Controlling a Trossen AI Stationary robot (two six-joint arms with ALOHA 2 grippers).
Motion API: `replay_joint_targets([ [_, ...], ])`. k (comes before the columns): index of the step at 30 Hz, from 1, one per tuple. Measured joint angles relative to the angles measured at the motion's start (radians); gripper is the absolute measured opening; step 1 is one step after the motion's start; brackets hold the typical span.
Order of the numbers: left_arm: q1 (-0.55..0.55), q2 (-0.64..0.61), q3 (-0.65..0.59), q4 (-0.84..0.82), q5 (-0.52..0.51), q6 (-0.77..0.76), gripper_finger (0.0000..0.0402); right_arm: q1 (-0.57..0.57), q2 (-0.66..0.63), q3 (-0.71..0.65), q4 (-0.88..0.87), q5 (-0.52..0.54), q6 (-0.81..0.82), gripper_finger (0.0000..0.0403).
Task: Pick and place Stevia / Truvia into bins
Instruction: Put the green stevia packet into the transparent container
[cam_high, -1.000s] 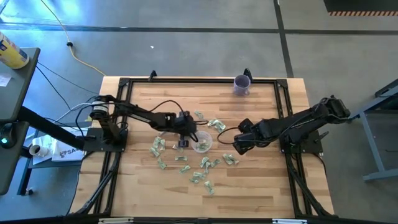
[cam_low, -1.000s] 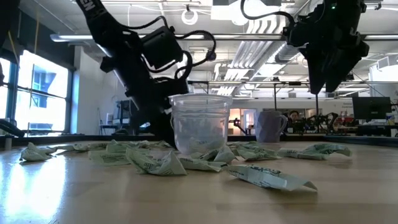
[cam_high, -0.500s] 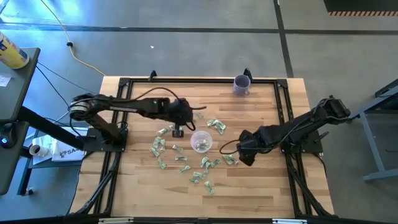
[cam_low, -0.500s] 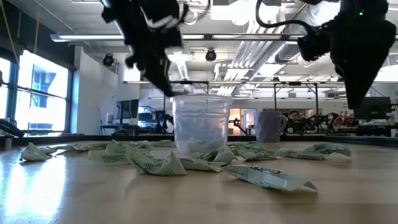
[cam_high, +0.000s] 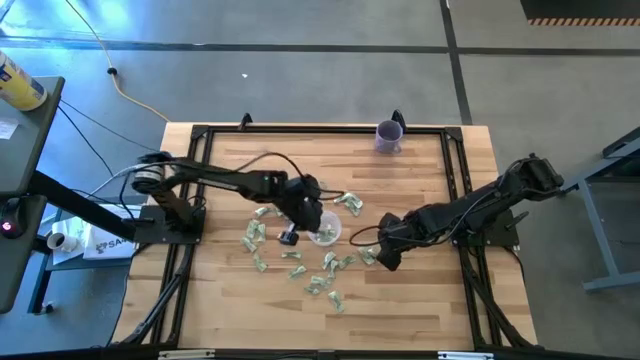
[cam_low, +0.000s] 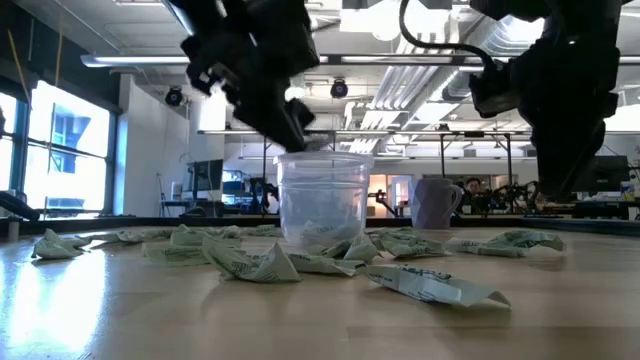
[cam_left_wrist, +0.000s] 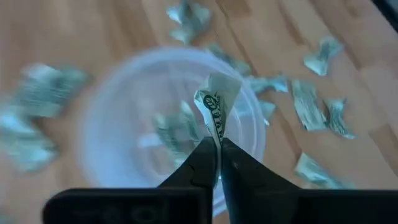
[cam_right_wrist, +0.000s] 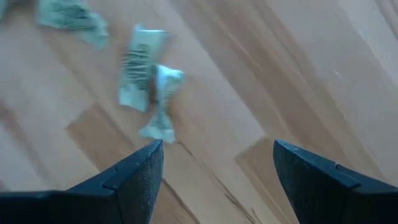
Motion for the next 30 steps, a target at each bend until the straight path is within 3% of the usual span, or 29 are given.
replay_joint_targets([
  [6,-0.013,0.041,0.000,0.018,-0.008,-0.026,0.0139,0.000,0.012,0.001,0.053,-0.006,-0.003,0.0291],
  [14,-0.012,-0.096,0.070,-0.150,-0.241,-0.020,0.0200,0.004,0.100,0.001,0.176,-0.067,0.025,0.0291],
  [21,-0.001,-0.308,0.112,-0.372,-0.426,-0.013,0.0193,0.028,0.195,0.001,0.209,0.036,0.035,0.0291],
  [24,0.016,-0.394,0.112,-0.485,-0.477,-0.077,0.0182,0.033,0.228,0.006,0.206,0.061,0.040,0.0278],
  [27,0.046,-0.463,0.112,-0.600,-0.480,-0.166,0.0170,0.031,0.232,0.006,0.194,0.055,0.035,0.0236],
  [30,0.057,-0.511,0.112,-0.692,-0.484,-0.241,0.0160,0.030,0.220,0.004,0.181,0.047,0.036,0.0169],
])
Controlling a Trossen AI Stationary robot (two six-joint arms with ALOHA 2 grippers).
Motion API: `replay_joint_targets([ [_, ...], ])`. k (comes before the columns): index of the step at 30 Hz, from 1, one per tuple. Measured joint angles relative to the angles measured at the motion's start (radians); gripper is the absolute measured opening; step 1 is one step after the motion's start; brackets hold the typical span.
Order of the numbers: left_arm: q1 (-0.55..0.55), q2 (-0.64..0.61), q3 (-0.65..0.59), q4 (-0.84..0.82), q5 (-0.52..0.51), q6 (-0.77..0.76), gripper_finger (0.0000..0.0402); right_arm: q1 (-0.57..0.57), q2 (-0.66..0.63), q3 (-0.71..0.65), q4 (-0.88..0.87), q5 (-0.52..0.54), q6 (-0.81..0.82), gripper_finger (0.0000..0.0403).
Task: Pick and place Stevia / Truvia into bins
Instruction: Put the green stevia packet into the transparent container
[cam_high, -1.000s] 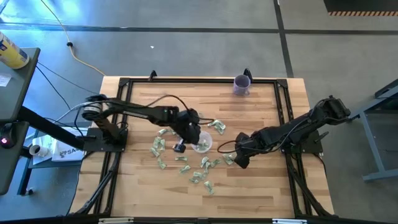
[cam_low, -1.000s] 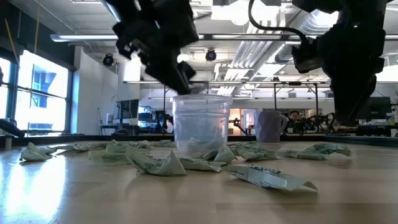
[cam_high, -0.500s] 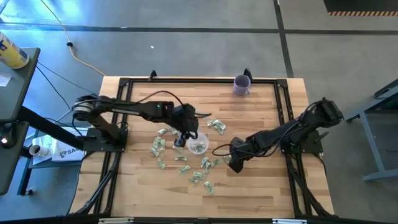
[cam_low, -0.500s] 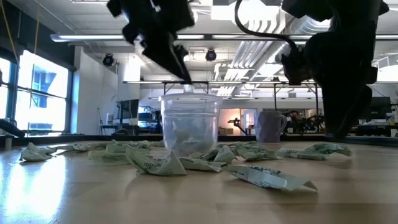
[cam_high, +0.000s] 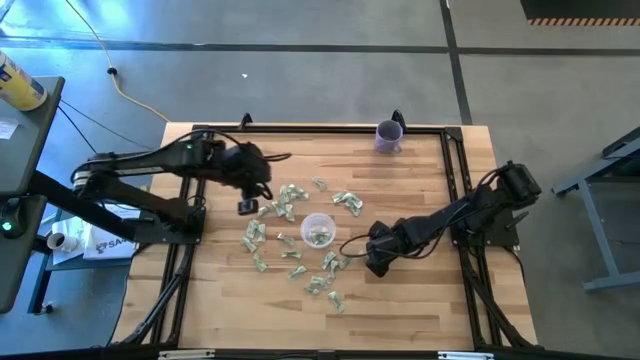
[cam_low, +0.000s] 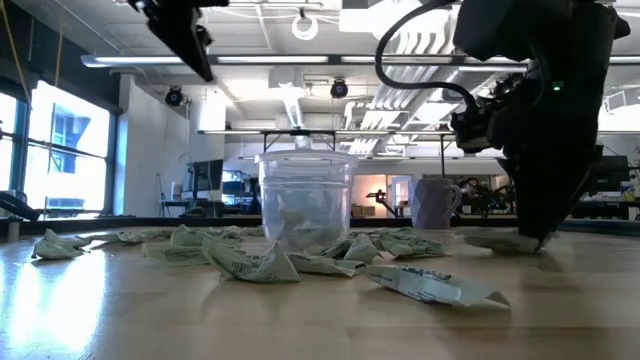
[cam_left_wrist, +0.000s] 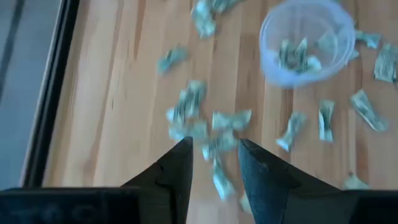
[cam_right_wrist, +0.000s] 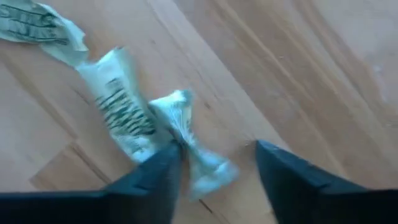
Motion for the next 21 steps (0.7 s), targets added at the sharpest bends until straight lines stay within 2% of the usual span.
replay_joint_targets([
  [4,-0.001,-0.072,-0.030,-0.051,-0.024,-0.069,0.0149,-0.028,-0.029,-0.001,0.004,-0.121,0.027,0.0054],
  [6,-0.001,-0.119,-0.075,-0.051,-0.026,-0.109,0.0144,-0.040,-0.056,0.032,-0.010,-0.129,0.007,0.0015],
  [10,-0.001,-0.239,-0.214,-0.050,-0.049,-0.222,0.0137,-0.084,-0.091,0.192,-0.080,-0.058,-0.035,0.0024],
  [14,-0.003,-0.397,-0.393,0.019,-0.054,-0.384,0.0133,-0.159,-0.037,0.385,-0.081,-0.010,-0.229,0.0005],
  [17,-0.003,-0.509,-0.518,0.120,-0.023,-0.496,0.0133,-0.227,0.065,0.510,-0.108,-0.079,-0.370,0.0012],
  [19,-0.003,-0.569,-0.589,0.186,0.044,-0.544,0.0133,-0.260,0.150,0.583,-0.109,-0.170,-0.462,0.0015],
  [21,-0.003,-0.602,-0.631,0.238,0.114,-0.577,0.0133,-0.281,0.224,0.662,-0.136,-0.213,-0.524,0.0017],
])
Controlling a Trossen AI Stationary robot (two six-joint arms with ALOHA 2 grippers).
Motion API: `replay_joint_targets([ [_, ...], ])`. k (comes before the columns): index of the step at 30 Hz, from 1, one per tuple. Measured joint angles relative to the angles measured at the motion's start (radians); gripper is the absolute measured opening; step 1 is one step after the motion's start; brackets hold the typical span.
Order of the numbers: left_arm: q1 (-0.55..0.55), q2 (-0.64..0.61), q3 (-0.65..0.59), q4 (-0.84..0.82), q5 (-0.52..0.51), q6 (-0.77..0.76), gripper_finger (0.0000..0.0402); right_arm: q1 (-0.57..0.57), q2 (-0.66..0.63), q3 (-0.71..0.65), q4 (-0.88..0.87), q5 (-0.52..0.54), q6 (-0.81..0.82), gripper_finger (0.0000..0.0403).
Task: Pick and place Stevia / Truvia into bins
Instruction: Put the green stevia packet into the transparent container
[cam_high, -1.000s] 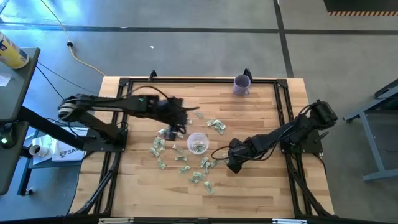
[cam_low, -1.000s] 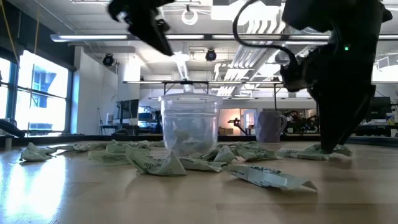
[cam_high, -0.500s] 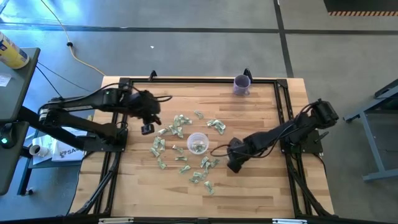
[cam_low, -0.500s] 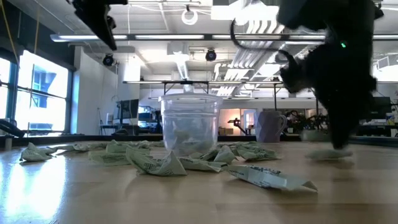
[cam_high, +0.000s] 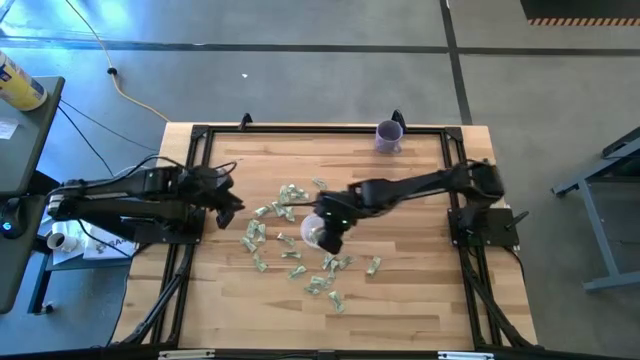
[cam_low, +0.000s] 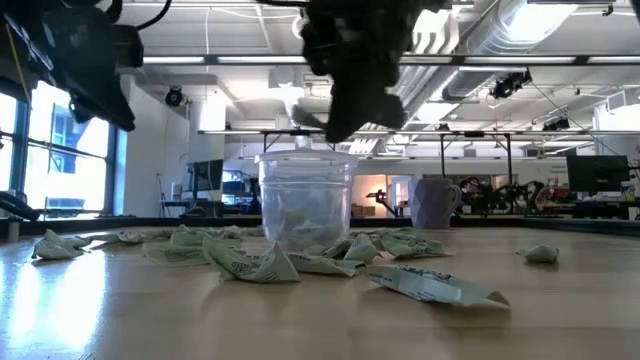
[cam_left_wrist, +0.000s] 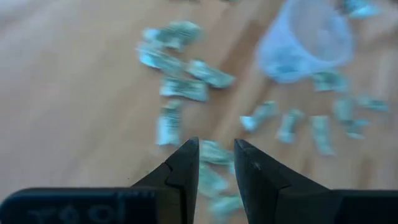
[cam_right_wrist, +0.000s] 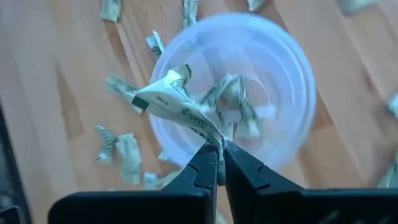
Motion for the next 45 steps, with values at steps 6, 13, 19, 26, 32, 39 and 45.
replay_joint_targets([
  [6,0.000,0.039,-0.007,0.028,0.024,-0.103,0.0133,-0.013,0.143,0.236,-0.277,0.070,-0.116,0.0078],
  [13,0.000,0.240,-0.008,0.091,-0.068,-0.183,0.0134,0.006,0.144,0.364,-0.545,0.344,-0.166,0.0233],
  [19,0.000,0.520,0.004,0.204,-0.092,-0.059,0.0142,0.042,0.059,0.345,-0.693,0.441,-0.157,0.0310],
  [26,0.001,0.769,0.070,0.208,-0.163,-0.011,0.0222,0.034,-0.074,0.132,-0.676,0.436,-0.057,0.0316],
  [32,0.001,0.896,0.092,0.249,-0.155,0.010,0.0220,0.028,-0.178,-0.064,-0.571,0.418,-0.019,0.0317],
  [39,0.001,0.952,0.110,0.308,-0.219,0.064,0.0054,0.012,-0.329,-0.269,-0.457,0.398,0.044,0.0317],
  [45,0.077,0.950,0.323,0.123,-0.305,0.158,0.0041,0.000,-0.496,-0.427,-0.433,0.402,0.170,0.0317],
])
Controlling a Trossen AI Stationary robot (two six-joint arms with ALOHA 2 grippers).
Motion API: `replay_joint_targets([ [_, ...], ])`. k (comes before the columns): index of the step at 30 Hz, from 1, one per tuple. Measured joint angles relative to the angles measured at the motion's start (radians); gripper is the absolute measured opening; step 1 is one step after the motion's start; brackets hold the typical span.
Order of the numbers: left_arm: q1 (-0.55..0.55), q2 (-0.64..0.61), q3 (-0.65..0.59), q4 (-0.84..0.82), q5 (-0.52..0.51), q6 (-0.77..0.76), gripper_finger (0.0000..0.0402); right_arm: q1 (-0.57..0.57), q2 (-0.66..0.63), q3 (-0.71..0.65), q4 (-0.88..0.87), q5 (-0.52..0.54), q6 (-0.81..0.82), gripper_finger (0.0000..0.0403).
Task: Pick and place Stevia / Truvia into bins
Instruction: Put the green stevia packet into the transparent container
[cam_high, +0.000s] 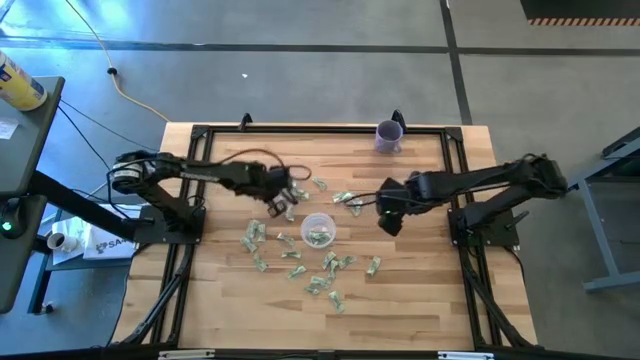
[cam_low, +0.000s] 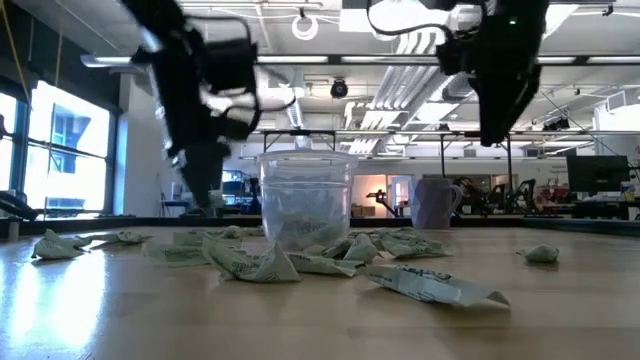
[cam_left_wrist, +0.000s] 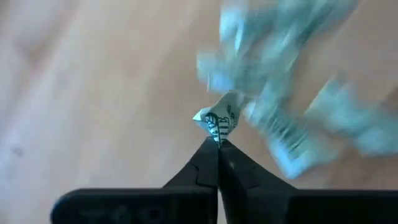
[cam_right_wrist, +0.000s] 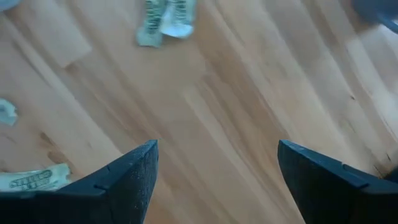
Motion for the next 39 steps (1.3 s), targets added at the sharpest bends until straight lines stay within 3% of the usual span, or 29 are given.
replay_joint_targets([
  [2,0.011,-0.003,0.109,-0.125,0.016,0.041,0.0035,0.000,-0.050,-0.043,0.022,0.004,0.019,0.0317],
  [4,0.009,-0.009,0.209,-0.111,0.060,0.142,0.0020,-0.001,-0.082,-0.082,0.074,0.001,0.022,0.0317],
  [8,0.009,-0.006,0.338,0.044,0.370,0.301,0.0021,-0.011,-0.103,-0.149,0.189,-0.037,-0.033,0.0317],
  [12,-0.002,0.069,0.384,0.087,0.588,0.360,0.0022,-0.021,-0.090,-0.198,0.278,-0.062,-0.105,0.0317],
  [19,-0.070,0.194,0.385,0.085,0.774,0.326,0.0027,-0.099,-0.090,-0.234,0.418,-0.019,-0.296,0.0317],
  [23,-0.086,0.250,0.385,0.120,0.775,0.294,0.0070,-0.197,-0.090,-0.235,0.561,-0.059,-0.409,0.0317],
  [27,-0.100,0.294,0.383,0.103,0.567,0.253,0.0129,-0.278,-0.084,-0.235,0.630,-0.145,-0.435,0.0317],
  [30,-0.103,0.288,0.390,0.082,0.497,0.227,0.0173,-0.291,-0.049,-0.235,0.629,-0.187,-0.387,0.0316],
  [34,-0.116,0.201,0.424,-0.073,0.480,0.155,0.0209,-0.256,0.049,-0.235,0.718,-0.196,-0.343,0.0316],
  [39,-0.185,0.021,0.427,-0.074,0.390,0.093,0.0207,-0.221,0.186,-0.204,0.792,-0.158,-0.357,0.0316],
])
